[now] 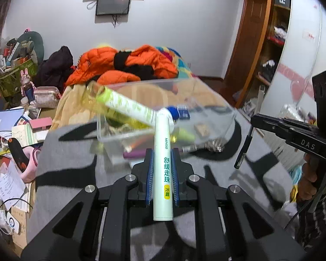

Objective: Organize objects
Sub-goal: 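Lower roll-on tube into clear box with left tool while right tool drops black pen in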

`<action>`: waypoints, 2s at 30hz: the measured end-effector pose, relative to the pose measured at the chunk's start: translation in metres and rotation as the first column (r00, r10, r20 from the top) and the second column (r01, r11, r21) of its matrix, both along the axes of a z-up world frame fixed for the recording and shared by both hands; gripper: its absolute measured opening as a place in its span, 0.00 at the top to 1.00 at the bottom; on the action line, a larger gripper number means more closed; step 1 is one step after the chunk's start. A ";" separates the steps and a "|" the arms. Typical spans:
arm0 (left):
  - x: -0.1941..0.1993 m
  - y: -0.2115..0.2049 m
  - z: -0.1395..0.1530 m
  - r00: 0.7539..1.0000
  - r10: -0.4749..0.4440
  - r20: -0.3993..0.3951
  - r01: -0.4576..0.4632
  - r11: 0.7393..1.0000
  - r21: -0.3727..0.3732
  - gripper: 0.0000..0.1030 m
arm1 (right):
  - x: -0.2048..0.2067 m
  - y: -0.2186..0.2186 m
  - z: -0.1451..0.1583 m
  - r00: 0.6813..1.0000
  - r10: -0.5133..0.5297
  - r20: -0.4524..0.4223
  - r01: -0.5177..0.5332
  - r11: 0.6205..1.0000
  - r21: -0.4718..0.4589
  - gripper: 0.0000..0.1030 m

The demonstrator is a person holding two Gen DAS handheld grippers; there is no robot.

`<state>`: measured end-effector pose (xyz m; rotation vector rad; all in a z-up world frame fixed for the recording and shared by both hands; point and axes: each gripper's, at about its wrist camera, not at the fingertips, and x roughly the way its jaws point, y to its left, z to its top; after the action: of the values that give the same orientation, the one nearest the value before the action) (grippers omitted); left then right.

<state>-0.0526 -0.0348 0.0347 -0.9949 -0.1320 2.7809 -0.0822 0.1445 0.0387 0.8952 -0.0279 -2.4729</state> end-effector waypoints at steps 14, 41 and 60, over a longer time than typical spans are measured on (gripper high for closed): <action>-0.048 -0.002 0.020 1.000 -0.002 -0.030 0.002 1.000 0.006 0.86 | -0.034 -0.018 0.052 0.986 -0.029 -0.163 0.028 1.000 -0.010 0.92; -0.157 0.055 -0.021 0.990 -0.067 0.123 0.061 0.997 0.051 0.86 | -0.090 -0.064 -0.010 0.981 -0.062 -0.185 0.125 0.928 0.351 0.92; -0.125 0.043 0.011 0.997 -0.058 0.041 0.058 0.998 0.007 0.74 | -0.085 -0.064 -0.010 0.997 0.007 -0.074 0.012 0.969 0.246 0.61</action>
<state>-0.1779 0.0077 0.0456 -1.0382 -0.1146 2.7074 -0.1673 0.0806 0.0285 0.9014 0.3104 -2.5474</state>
